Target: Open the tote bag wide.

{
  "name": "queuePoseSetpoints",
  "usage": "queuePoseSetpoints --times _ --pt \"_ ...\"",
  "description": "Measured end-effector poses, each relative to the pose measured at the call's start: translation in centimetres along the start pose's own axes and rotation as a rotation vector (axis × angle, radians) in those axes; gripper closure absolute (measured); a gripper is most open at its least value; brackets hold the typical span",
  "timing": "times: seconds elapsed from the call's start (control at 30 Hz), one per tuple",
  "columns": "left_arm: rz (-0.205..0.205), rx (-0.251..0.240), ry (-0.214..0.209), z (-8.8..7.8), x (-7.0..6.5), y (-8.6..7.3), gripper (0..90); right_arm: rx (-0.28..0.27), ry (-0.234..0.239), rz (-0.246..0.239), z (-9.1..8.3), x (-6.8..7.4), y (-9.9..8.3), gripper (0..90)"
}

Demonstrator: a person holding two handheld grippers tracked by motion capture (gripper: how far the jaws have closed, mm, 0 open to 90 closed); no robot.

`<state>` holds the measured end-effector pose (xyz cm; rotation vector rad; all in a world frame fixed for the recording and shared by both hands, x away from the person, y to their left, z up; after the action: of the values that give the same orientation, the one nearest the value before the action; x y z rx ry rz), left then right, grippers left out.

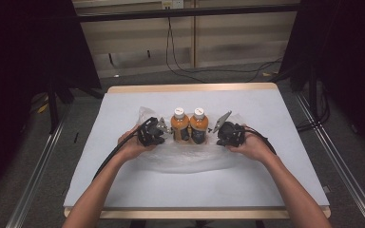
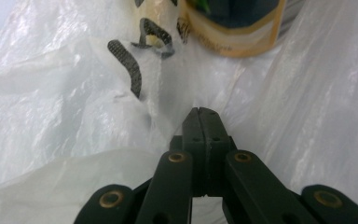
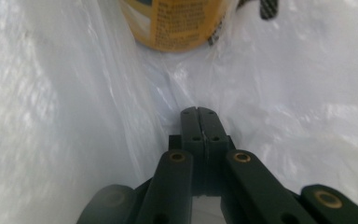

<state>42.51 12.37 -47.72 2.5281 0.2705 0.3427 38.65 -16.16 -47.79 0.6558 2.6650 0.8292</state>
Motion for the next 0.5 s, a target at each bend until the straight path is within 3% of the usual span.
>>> queuePoseSetpoints --times 0.2,0.3,0.33,0.37,0.43,0.5 --pt "0.064 0.071 0.027 -0.1 0.2 0.1 90.0 0.035 -0.013 -0.011 -0.4 -0.3 -0.4 90.0" --pt "0.054 0.085 0.024 -0.1 0.5 0.1 90.0 0.087 -0.044 -0.059 -0.4 -0.3 -0.2 90.0" --pt "0.044 0.094 0.047 0.0 0.6 0.0 90.0 0.096 -0.043 -0.065 -0.4 -0.3 -0.2 90.0" --pt "0.062 0.094 0.057 0.0 0.9 -0.1 90.0 0.108 -0.045 -0.067 -0.3 -0.4 -0.1 90.0" --pt "0.040 0.089 0.042 -0.1 1.2 -0.2 90.0 0.112 -0.045 -0.072 -0.3 -0.5 0.0 90.0" --pt "0.064 0.108 0.068 -0.2 1.4 -0.4 90.0 0.115 -0.046 -0.047 -0.3 -0.7 -0.1 90.0"
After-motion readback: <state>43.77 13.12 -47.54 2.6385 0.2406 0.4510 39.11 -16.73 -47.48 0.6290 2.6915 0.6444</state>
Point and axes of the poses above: each handheld gripper's, and its own axes: z roughly forward along the jaws, y roughly out of its top, x roughly to its left, the point moved 2 cm from there along z, roughly forward along the jaws, and after that the axes turned 11 degrees about -x, right-handed, at the moved point
